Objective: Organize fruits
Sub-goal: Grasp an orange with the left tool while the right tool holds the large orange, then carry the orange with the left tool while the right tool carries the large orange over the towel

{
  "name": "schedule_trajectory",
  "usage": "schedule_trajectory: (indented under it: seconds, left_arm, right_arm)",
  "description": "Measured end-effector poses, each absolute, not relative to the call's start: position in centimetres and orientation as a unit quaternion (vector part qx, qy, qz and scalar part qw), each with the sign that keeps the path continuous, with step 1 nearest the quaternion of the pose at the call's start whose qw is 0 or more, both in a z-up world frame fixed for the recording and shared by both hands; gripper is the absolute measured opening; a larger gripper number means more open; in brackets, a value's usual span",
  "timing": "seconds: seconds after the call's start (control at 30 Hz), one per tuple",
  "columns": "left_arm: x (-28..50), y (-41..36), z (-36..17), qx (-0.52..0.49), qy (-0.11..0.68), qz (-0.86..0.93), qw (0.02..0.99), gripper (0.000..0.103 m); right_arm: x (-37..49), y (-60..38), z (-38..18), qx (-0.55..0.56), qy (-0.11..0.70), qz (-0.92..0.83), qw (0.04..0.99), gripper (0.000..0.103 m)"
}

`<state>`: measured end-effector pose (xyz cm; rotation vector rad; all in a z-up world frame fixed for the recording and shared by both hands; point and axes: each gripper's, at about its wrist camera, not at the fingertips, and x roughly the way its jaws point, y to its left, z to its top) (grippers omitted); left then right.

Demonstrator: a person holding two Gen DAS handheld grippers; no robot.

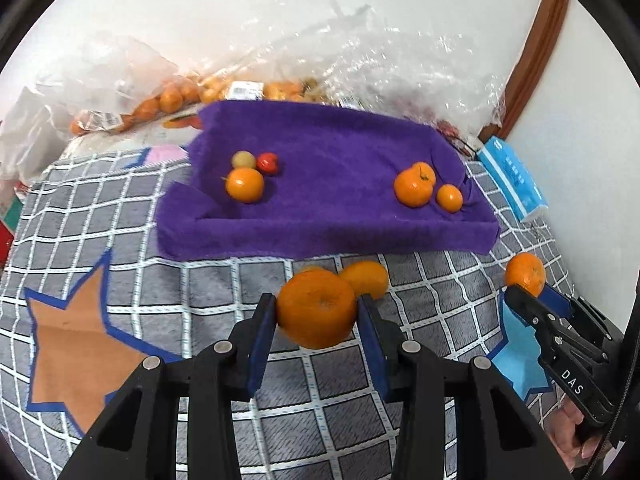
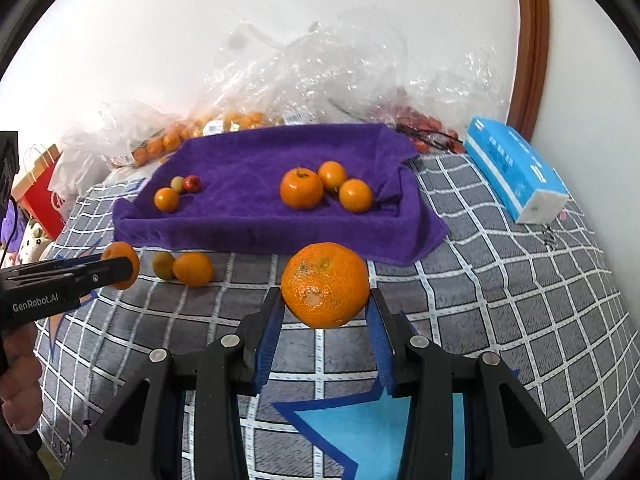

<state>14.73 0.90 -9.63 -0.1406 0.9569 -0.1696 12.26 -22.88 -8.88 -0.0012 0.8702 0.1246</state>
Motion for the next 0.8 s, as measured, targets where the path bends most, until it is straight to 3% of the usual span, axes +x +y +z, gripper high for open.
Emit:
schedule_trajectory:
  seconds: [0.8]
  left_arm:
    - [15.0, 4.0, -5.3, -0.078, 0.417, -0.061, 0.903, 0.039]
  right_arm:
    - [13.6, -19.2, -4.4, -0.014, 0.372, 0.091, 0.923, 0.042]
